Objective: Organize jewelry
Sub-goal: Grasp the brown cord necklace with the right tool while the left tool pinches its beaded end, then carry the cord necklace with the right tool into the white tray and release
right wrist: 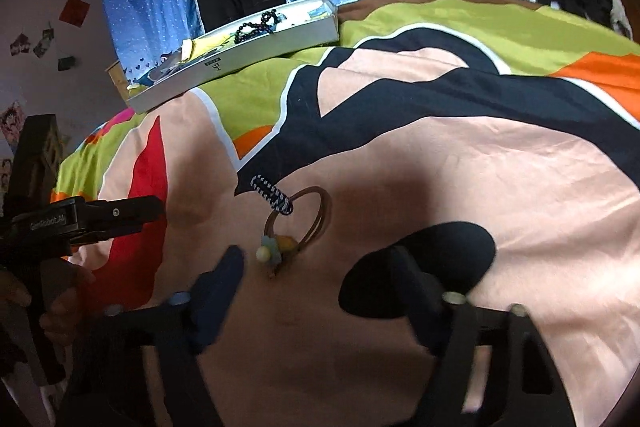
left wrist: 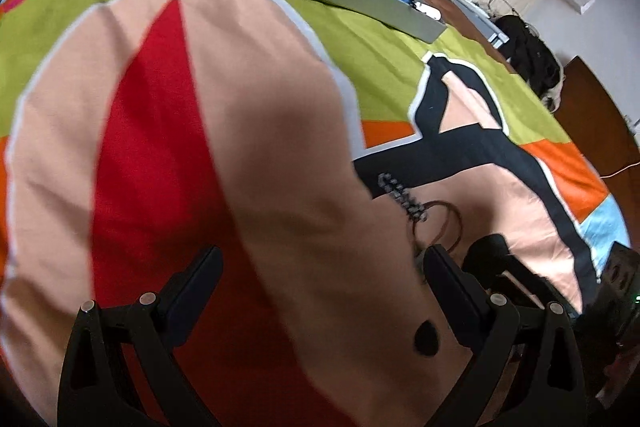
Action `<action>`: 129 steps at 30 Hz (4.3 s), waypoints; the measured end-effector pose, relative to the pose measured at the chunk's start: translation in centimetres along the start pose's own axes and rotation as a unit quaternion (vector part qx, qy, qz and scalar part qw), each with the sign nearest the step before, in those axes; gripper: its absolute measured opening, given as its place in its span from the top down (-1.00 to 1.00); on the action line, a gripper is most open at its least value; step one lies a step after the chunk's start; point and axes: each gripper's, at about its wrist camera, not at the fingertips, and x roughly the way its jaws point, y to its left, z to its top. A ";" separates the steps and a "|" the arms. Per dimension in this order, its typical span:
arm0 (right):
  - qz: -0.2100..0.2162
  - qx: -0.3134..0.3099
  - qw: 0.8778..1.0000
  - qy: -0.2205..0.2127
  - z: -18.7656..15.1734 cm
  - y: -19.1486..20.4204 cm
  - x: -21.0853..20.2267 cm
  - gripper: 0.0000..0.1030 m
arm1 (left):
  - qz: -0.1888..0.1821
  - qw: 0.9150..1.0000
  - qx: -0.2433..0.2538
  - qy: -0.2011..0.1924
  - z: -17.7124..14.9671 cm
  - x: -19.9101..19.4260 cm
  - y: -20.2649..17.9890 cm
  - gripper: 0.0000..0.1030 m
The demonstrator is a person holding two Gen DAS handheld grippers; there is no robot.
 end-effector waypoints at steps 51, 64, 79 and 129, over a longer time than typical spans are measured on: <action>-0.002 0.045 0.998 0.041 1.0 -2.4 4.9 0.88 | -0.105 0.985 -0.108 0.089 5.0 6.2 0.2 0.19; -0.004 0.050 0.998 0.031 0.8 -2.9 4.1 0.88 | 0.075 0.993 0.004 0.087 4.6 8.4 -5.1 0.35; -0.009 0.047 0.999 0.022 -0.2 -2.4 3.2 0.88 | 0.004 0.998 0.029 0.048 0.9 4.5 -2.7 0.91; 0.063 -0.085 0.990 -0.089 22.3 7.3 11.7 0.93 | 0.047 0.989 0.012 -0.141 20.7 -0.5 3.4 0.99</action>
